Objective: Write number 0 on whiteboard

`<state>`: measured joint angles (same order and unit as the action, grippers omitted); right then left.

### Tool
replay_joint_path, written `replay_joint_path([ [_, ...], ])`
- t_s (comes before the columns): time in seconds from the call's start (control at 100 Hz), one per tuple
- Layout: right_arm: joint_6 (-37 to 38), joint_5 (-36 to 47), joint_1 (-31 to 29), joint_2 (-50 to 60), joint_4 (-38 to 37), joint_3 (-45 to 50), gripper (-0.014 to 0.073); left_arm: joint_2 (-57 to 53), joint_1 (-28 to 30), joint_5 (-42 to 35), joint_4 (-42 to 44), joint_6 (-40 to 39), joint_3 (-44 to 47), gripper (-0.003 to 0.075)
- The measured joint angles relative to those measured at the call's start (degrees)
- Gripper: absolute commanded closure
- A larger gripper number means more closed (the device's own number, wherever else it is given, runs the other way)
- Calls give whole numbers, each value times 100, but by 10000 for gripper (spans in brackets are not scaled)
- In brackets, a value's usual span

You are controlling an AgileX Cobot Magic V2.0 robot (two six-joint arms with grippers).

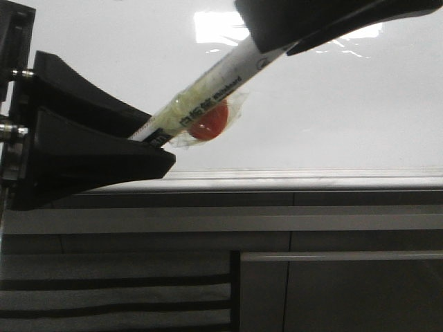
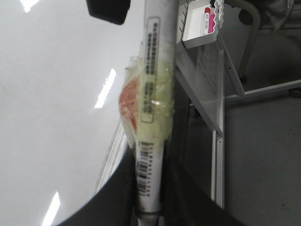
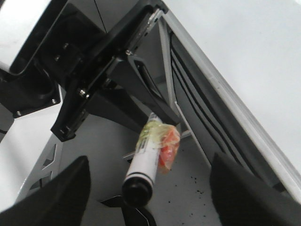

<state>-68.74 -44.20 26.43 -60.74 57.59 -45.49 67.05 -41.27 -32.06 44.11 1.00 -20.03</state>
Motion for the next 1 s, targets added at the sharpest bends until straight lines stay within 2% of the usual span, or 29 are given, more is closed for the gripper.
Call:
replay_joint_path([
  [0.65, -625, -227, 0, -479, 600, -19, 150, 0, 0, 0, -10, 0, 0, 740],
  [0.72, -630, -227, 0, -505, 639, -19, 199, 0, 0, 0, -10, 0, 0, 740],
  [0.79, -640, -227, 0, -561, 640, -19, 302, 0, 0, 0, -10, 0, 0, 740],
  [0.94, -644, -227, 0, -692, 690, -19, 671, 0, 0, 16, -35, 0, 0, 740],
  [1.0, -654, -45, 0, -729, 653, -19, 660, 0, 0, 65, -188, -43, 15, 739],
])
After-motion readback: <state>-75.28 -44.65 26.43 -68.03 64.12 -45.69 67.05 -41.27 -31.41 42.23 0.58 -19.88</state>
